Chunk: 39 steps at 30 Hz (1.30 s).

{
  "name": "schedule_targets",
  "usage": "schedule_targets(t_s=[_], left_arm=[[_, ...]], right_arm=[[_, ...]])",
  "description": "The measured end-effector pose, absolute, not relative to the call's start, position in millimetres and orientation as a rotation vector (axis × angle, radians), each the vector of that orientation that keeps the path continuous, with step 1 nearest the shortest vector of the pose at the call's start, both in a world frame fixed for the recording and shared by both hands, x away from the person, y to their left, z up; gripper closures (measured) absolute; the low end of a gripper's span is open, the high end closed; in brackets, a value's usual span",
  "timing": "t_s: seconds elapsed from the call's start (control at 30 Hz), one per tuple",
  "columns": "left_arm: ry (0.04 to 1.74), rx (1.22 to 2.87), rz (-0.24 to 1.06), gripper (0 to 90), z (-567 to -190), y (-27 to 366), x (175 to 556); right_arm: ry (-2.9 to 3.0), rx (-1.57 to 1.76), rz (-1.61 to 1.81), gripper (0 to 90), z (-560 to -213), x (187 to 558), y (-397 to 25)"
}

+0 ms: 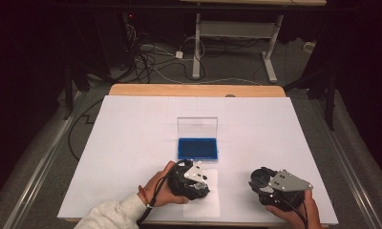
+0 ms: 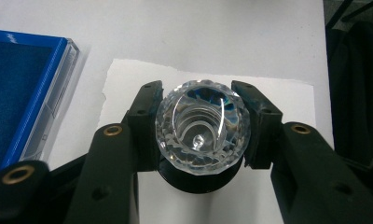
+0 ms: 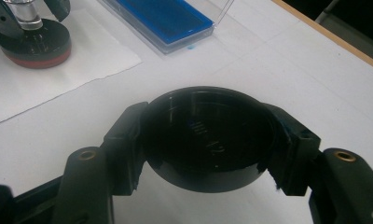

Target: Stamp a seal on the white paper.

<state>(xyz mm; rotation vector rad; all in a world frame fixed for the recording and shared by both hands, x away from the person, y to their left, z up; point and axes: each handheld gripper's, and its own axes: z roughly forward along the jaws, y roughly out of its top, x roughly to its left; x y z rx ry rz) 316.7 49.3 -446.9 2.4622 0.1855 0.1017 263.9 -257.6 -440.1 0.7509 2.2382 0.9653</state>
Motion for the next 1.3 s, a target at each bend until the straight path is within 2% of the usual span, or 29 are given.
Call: schedule_targets(t_s=[1.3], left_arm=[[0.183, 2.459, 0.094, 54.6, -447.0, 49.3, 317.7]], right_arm=[[2.242, 0.734, 0.987, 38.1, -438.6, 262.2, -256.2]])
